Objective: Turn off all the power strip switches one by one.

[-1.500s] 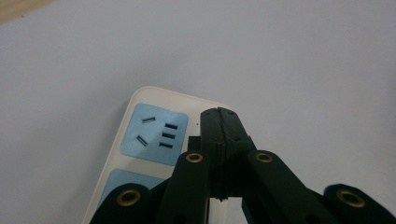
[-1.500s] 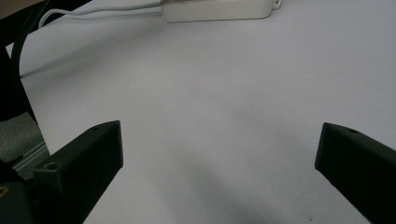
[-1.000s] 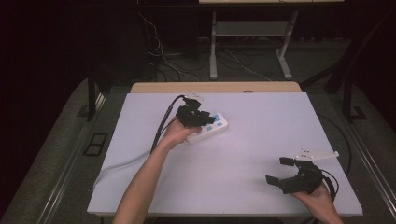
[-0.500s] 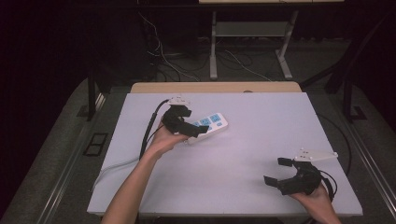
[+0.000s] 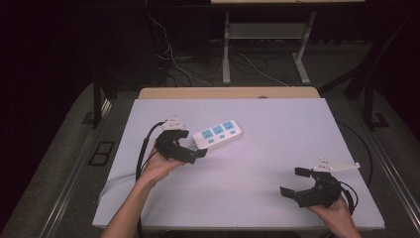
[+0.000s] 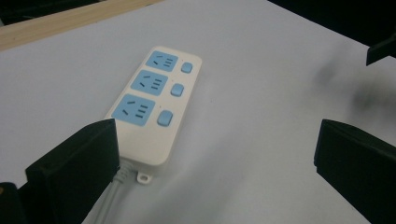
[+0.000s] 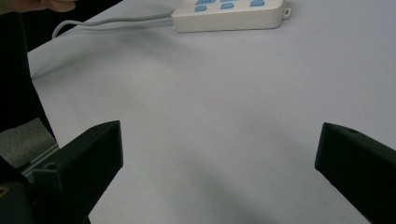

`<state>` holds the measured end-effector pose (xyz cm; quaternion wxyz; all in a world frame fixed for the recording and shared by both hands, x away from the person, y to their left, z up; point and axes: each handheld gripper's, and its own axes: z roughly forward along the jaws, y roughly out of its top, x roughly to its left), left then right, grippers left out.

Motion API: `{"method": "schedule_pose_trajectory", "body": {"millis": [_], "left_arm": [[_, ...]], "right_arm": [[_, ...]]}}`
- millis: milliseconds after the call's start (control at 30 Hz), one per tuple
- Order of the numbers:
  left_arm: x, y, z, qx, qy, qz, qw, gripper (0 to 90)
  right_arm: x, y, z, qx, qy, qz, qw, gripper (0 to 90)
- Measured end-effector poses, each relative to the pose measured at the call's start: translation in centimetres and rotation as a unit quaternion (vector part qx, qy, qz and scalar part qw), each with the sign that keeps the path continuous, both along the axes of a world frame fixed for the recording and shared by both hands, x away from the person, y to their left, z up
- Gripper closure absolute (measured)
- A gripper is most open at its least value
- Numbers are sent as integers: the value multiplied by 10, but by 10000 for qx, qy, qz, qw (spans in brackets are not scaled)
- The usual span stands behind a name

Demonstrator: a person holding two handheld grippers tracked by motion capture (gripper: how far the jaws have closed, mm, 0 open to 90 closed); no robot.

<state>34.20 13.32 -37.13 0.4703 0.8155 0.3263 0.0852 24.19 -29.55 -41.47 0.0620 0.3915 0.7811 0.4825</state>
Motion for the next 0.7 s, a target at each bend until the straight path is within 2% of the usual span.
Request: {"method": "schedule_pose_trajectory", "body": {"millis": [400,533,700], "left_arm": [[-38,22,-25,-216,-12,165,9996,0],[-51,27,-35,-236,-5,192,9995,0],[-61,29,-43,-214,22,175,9996,0]], "right_arm": [[-2,4,0,57,1,20,10000,6],[-2,3,-1,74,3,14,10000,6],[-2,3,-1,101,13,-10,9999,6]]}}
